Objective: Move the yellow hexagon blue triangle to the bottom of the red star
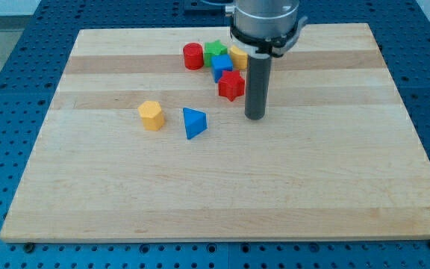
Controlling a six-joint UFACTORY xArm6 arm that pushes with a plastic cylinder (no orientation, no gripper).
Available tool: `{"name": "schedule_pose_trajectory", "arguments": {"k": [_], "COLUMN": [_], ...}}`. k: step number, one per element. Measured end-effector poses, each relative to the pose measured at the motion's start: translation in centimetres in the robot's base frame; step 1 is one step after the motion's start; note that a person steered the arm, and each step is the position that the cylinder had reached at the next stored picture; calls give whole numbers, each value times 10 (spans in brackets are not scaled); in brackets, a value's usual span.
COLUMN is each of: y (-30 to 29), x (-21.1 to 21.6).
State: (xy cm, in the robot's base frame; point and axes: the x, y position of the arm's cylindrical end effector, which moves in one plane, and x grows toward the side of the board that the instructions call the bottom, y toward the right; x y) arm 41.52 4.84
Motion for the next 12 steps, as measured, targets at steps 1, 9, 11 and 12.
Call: {"name": "schedule_pose_trajectory", "arguments": {"k": [1,9,11,12], "y": [-12,-32,-90,-134], "x": [-14,34,94,90]}}
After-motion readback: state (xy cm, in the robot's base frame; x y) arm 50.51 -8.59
